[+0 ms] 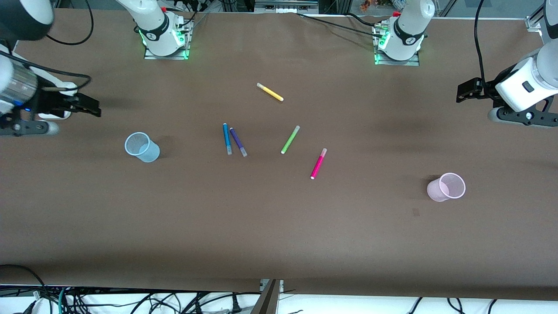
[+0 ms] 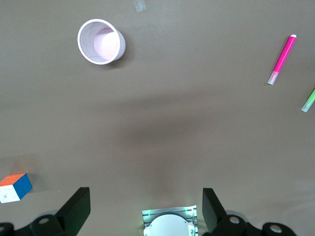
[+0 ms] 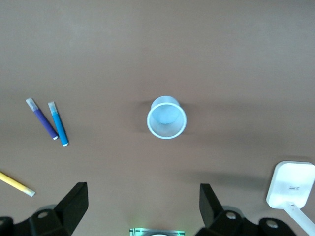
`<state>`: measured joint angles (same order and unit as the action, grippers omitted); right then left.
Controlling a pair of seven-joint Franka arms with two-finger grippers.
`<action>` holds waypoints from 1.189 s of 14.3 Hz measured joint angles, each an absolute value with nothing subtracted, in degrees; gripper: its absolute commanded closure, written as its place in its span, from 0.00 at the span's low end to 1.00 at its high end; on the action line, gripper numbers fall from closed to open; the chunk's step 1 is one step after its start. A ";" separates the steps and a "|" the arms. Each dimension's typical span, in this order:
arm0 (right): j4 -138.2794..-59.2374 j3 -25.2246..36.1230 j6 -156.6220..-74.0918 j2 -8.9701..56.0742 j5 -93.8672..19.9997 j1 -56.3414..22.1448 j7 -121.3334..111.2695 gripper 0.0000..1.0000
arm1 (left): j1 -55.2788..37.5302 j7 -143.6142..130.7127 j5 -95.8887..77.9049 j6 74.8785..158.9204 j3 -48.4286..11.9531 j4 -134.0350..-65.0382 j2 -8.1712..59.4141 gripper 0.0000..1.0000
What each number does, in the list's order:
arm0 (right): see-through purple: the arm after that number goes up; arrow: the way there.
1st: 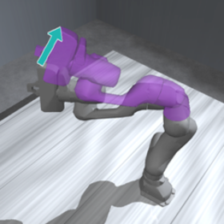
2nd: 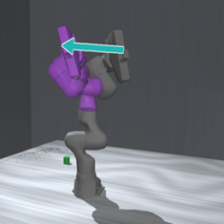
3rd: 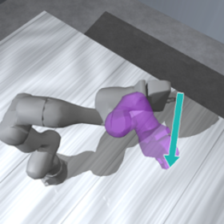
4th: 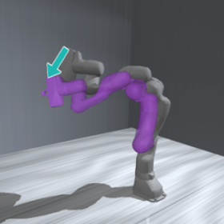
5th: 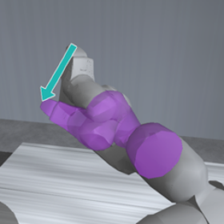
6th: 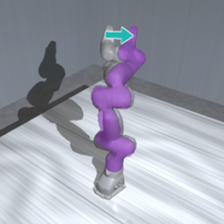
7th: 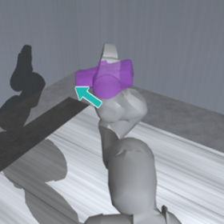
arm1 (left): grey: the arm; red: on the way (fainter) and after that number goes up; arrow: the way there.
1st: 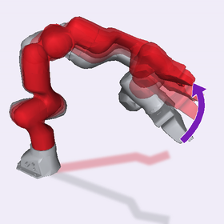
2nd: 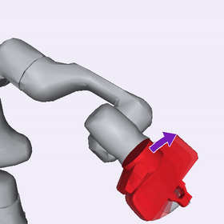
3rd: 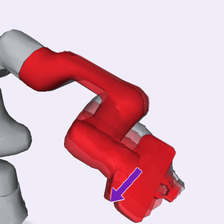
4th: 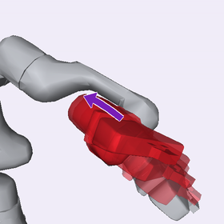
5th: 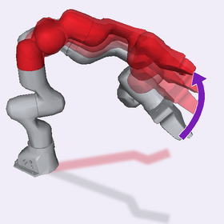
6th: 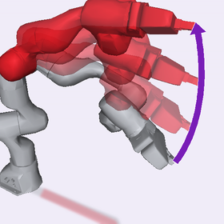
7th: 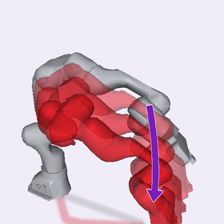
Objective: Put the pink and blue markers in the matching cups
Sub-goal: 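Move the right gripper toward the blue marker while the left gripper reaches pink, then close the right gripper on the blue marker while the left gripper grasps pink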
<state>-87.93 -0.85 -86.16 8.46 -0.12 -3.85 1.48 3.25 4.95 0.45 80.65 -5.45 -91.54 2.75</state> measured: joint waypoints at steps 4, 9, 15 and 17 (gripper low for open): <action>-87.92 -0.98 -86.85 13.14 -0.13 -7.79 1.52 0.00 | 3.19 4.88 0.15 79.31 -6.11 -91.38 2.68 0.00; -88.10 -1.00 -91.25 19.67 -0.14 -12.37 2.53 0.00 | 2.78 3.65 -4.39 78.69 -8.45 -91.43 5.08 0.00; -94.46 -1.06 -106.03 25.59 -0.21 -16.81 10.42 0.00 | 1.88 3.29 -4.69 85.50 -15.70 -91.85 16.24 0.00; -96.57 -1.10 -109.35 26.84 -0.21 -18.90 13.21 0.00 | -0.41 1.40 -4.68 89.25 -16.61 -92.04 19.83 0.00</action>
